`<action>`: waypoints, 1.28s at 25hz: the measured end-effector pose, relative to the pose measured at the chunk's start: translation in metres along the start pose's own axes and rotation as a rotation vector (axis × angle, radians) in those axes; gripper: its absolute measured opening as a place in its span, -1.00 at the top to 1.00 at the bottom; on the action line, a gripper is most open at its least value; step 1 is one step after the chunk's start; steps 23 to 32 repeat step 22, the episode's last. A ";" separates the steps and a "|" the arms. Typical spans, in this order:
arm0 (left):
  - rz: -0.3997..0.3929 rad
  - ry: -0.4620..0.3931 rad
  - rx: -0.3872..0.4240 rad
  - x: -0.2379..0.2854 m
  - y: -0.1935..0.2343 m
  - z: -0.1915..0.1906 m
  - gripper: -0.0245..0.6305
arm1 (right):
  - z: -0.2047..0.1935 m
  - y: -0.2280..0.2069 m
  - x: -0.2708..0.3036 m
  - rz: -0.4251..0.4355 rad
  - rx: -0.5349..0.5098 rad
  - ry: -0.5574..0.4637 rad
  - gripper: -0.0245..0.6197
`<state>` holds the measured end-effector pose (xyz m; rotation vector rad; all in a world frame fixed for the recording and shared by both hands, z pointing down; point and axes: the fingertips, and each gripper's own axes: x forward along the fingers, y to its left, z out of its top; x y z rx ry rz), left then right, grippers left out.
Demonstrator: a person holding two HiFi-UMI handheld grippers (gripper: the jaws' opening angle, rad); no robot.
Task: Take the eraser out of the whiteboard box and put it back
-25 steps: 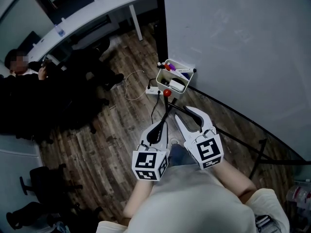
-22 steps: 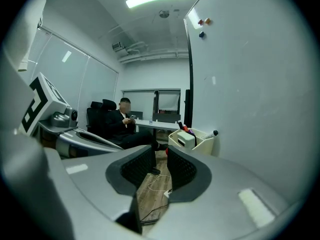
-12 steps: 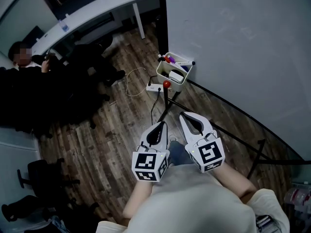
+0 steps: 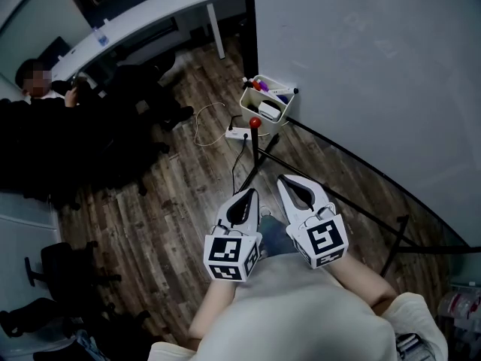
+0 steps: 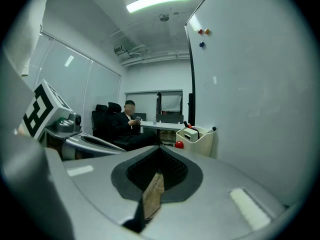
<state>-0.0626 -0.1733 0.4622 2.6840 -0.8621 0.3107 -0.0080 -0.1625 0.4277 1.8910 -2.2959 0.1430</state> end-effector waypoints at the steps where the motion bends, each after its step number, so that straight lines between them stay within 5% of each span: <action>1: 0.001 -0.001 0.000 -0.001 -0.001 -0.001 0.91 | 0.000 0.001 -0.001 0.002 0.001 0.000 0.91; 32: 0.024 -0.021 0.002 -0.010 0.001 0.002 0.91 | -0.002 0.013 -0.005 0.015 0.010 -0.013 0.91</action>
